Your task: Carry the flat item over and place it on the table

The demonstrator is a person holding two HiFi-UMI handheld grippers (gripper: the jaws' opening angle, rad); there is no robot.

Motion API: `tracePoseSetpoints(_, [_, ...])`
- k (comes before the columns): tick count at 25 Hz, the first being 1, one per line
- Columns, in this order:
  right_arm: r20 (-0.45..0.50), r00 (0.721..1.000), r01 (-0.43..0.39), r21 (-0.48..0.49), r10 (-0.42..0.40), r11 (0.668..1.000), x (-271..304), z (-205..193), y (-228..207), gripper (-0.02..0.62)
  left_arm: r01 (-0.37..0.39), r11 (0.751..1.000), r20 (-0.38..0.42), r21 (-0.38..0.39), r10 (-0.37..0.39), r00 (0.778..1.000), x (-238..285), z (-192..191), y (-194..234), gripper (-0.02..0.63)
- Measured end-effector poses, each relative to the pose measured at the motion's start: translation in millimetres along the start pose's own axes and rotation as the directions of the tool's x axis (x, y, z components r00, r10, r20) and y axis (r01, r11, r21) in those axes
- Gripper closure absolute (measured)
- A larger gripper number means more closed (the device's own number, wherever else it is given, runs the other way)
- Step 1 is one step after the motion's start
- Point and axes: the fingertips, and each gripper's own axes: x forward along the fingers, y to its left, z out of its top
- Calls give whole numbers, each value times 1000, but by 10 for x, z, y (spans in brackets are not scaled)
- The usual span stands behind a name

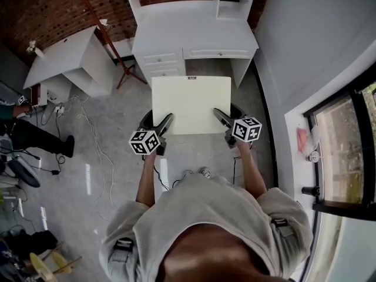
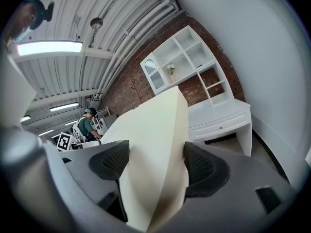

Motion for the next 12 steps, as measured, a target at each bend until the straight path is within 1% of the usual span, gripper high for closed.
tracePoseSetpoints(12, [-5,1000,-20,-7,20,1000,-50,72,-250,227,-20,1000,-8,19,20,1000,194,-38,-152,189])
